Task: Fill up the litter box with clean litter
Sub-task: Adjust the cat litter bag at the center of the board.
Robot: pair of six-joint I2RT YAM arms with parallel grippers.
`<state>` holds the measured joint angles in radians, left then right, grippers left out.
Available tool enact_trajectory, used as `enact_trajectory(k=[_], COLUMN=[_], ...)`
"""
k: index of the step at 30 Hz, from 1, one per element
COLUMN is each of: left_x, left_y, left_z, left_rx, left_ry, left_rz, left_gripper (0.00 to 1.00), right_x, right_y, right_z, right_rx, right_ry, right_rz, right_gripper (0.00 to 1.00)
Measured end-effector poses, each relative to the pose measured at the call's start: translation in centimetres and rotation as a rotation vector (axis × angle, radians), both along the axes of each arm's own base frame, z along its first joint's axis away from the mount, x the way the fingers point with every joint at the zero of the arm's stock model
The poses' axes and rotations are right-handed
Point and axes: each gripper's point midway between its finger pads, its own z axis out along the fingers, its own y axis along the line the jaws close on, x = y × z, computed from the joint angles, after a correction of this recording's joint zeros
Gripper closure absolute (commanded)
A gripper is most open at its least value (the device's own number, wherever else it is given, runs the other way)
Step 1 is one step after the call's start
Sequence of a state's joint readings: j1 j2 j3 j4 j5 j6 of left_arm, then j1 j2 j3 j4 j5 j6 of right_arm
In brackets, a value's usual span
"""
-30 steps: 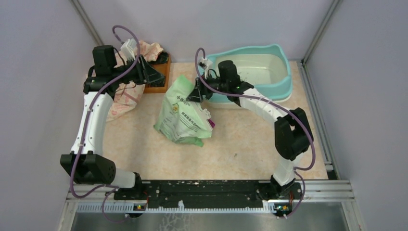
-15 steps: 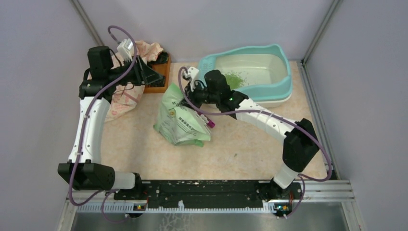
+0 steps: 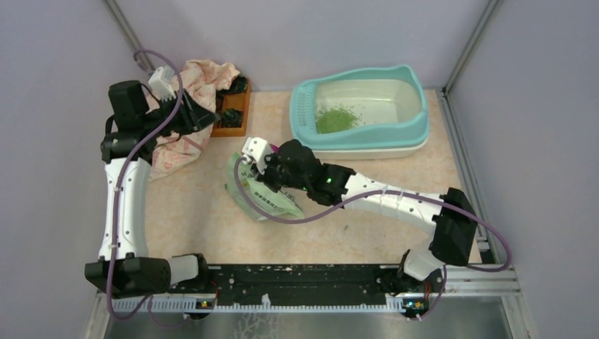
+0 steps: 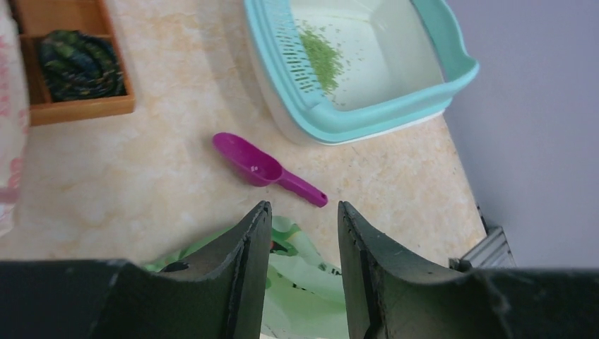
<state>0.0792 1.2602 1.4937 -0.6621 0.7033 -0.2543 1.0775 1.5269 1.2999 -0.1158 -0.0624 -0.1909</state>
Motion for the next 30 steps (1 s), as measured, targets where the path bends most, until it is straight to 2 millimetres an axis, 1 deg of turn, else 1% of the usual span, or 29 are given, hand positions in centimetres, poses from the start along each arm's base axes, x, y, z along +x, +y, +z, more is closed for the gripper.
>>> enact_trajectory(k=[2,6,9,11,14,18,22,25,30], left_x=[-0.1,-0.4,-0.5,-0.5,-0.6,-0.6,-0.8,-0.9,-1.3], left_y=[1.6,3.8,4.7,5.0,5.2,5.2,5.2,5.0,4.8], left_z=[-0.6,-1.2,-1.3,-1.2,-1.2,-1.5,-1.6,-1.7,-2.1], left_rx=[0.012,0.025,0.026,0.024,0.017,0.012,0.008,0.005,-0.005], left_ry=[0.010,0.026,0.031,0.030,0.033,0.043,0.045,0.045,0.052], left_rz=[0.067,0.167,0.209,0.226,0.237,0.240,0.237,0.233,0.223], left_gripper=[0.53,0.51,0.52,0.52,0.52,0.53,0.54,0.54,0.54], right_x=[-0.8,-2.3,-2.4,-1.9,-0.3,2.5,6.1,8.3,10.3], right_y=[0.4,1.0,1.1,0.9,0.9,0.9,0.1,-1.0,-2.3], right_z=[-0.1,-0.1,-0.2,-0.2,0.1,0.6,1.2,1.0,0.6], right_rx=[-0.014,-0.050,-0.069,-0.078,-0.087,-0.099,-0.108,-0.124,-0.124], right_ry=[-0.032,-0.112,-0.147,-0.165,-0.182,-0.201,-0.219,-0.222,-0.208], right_rz=[-0.001,-0.013,-0.042,-0.075,-0.141,-0.240,-0.356,-0.427,-0.497], right_gripper=[1.00,1.00,1.00,1.00,1.00,1.00,1.00,1.00,1.00])
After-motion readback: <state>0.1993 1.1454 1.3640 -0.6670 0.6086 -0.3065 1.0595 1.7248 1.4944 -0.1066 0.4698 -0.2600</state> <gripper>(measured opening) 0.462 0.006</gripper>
